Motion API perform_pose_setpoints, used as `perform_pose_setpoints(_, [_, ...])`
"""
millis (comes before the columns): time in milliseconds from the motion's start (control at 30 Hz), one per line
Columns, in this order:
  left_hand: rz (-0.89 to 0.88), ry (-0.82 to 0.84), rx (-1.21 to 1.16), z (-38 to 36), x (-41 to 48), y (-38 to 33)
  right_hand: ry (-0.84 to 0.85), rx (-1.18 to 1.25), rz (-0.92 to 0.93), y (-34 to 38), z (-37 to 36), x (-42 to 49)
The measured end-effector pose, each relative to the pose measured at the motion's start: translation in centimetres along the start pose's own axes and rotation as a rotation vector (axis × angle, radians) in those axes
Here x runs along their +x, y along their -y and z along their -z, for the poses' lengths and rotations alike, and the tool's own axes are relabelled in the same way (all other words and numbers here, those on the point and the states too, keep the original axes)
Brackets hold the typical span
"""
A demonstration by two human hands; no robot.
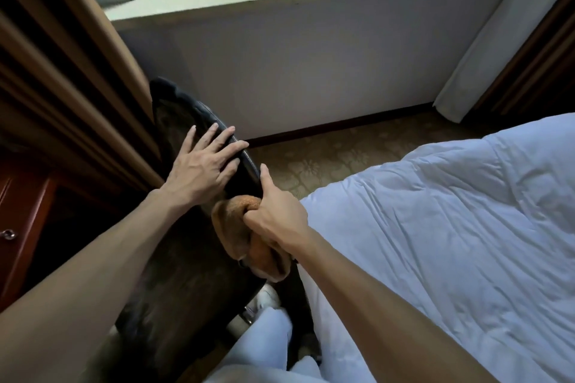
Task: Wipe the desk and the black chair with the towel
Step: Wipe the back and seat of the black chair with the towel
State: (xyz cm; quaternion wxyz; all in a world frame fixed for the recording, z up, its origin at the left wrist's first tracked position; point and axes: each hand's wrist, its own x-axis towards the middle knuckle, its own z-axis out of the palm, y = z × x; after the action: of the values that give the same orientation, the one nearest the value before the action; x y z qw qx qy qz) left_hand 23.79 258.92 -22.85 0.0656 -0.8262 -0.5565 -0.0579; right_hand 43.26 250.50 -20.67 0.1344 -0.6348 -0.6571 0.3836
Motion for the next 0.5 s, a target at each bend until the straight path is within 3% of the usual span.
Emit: perform_pose_setpoints(500, [0.135,-0.183,-0.192,-5.1,6.5,11.3,0.054,-0.169,0.03,5.5,1.3,15.3])
